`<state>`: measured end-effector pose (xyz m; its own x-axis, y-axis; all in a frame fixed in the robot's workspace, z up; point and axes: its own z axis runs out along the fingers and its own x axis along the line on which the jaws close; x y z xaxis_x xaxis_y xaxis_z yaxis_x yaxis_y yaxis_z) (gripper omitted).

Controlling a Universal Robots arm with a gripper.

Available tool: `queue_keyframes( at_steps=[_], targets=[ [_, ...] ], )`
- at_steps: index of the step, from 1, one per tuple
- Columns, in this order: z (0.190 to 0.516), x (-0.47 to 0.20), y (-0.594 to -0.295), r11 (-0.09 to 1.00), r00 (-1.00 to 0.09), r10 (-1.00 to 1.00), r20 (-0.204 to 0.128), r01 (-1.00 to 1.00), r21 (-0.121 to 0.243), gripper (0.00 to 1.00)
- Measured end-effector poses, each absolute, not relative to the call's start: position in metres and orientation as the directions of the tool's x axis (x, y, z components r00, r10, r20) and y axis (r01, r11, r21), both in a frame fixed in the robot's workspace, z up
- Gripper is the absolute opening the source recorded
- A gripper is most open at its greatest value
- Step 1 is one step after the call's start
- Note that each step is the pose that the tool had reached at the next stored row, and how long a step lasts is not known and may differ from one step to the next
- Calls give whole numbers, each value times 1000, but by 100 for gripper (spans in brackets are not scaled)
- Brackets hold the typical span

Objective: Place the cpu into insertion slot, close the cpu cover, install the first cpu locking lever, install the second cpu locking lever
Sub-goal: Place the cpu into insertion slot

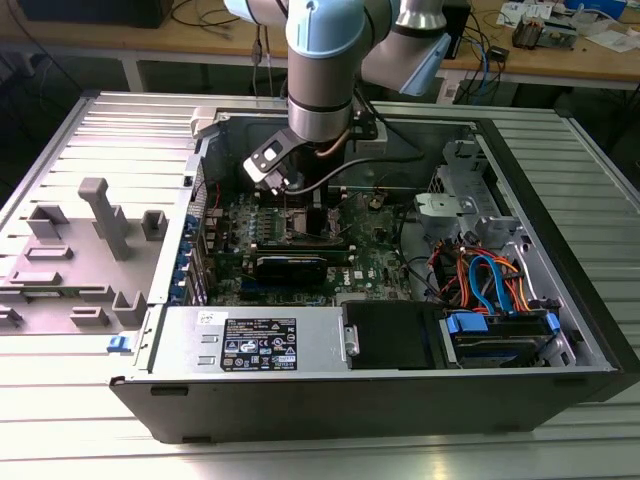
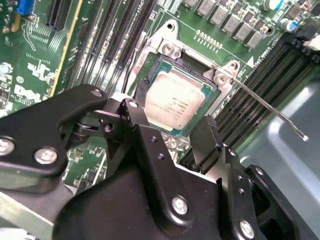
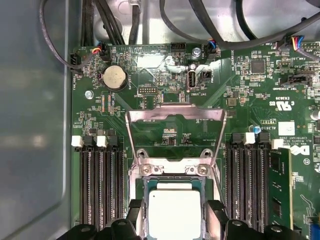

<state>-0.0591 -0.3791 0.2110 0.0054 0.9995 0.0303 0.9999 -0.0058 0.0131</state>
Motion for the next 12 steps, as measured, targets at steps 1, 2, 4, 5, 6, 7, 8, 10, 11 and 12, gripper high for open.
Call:
queue_keyframes(
  at_steps=[1, 2, 4, 5, 6, 7, 8, 10, 11, 12],
  targets=[
    [214, -59, -379, -6, 6, 1000, 30, 1000, 10, 60],
    [216, -59, -379, -6, 6, 1000, 30, 1000, 8, 47],
    [216, -59, -379, -6, 6, 1000, 30, 1000, 8, 42],
    [216, -59, -379, -6, 6, 1000, 30, 1000, 8, 29],
    [216, -59, -379, -6, 6, 1000, 30, 1000, 7, 24],
    [216, -59, -379, -6, 6, 1000, 30, 1000, 7, 24],
    [216, -59, -379, -6, 6, 1000, 30, 1000, 7, 17],
    [216, -59, -379, -6, 6, 1000, 30, 1000, 7, 11],
    [216, -59, -379, -6, 6, 1000, 30, 1000, 7, 11],
    [216, -59, -379, -6, 6, 1000, 30, 1000, 7, 11]
  ],
)
